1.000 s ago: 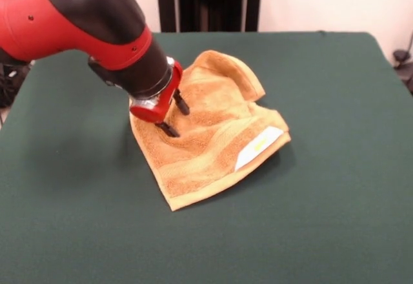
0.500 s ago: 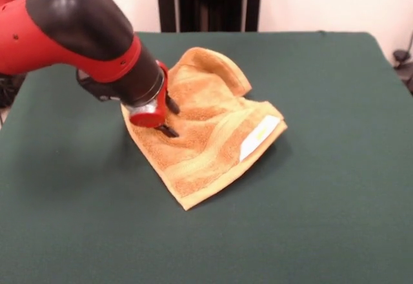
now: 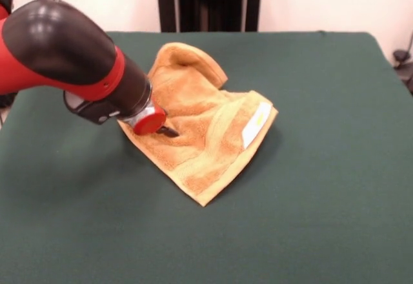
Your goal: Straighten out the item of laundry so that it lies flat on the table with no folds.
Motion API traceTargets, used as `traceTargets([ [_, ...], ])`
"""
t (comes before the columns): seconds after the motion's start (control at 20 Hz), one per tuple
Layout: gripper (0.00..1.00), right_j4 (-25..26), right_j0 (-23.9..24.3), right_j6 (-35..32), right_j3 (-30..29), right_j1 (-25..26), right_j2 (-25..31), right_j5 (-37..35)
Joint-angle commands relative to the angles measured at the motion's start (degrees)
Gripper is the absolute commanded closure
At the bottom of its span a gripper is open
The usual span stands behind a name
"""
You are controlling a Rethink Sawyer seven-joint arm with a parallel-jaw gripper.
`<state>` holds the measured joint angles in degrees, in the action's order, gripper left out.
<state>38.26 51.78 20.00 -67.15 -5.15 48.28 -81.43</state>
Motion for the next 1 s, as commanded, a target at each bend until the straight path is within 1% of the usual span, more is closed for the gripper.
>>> traceTargets([
  [0.05,0.00,13.7,-3.3,27.4,9.4,7.6,-2.0,10.1],
  [0.15,0.00,14.1,-4.1,30.5,9.6,7.1,-1.7,10.4],
  [0.25,0.00,14.3,-4.9,32.3,9.9,6.7,-1.8,10.3],
  [0.45,0.00,14.2,-5.6,32.1,9.4,5.8,-2.3,10.5],
  [0.5,0.00,13.9,-5.9,30.6,9.5,5.4,-2.7,9.6],
  [0.55,0.00,13.2,-6.4,28.4,9.8,5.0,-3.3,7.6],
  [0.65,0.00,11.3,-7.7,19.9,9.9,3.2,-5.3,3.0],
  [0.7,0.00,9.8,-8.0,13.7,9.1,2.1,-6.7,1.1],
  [0.75,0.00,8.4,-7.9,8.9,7.4,0.8,-7.7,0.4],
  [0.8,0.00,7.2,-7.9,2.5,5.7,-0.8,-9.3,0.4],
  [0.9,0.00,4.7,-7.4,-7.4,1.3,-3.9,-11.3,2.2],
  [0.95,0.00,3.6,-7.4,-11.2,0.0,-5.3,-12.2,2.4],
  [1.0,0.00,2.8,-7.5,-13.1,-1.2,-6.6,-12.9,2.6],
])
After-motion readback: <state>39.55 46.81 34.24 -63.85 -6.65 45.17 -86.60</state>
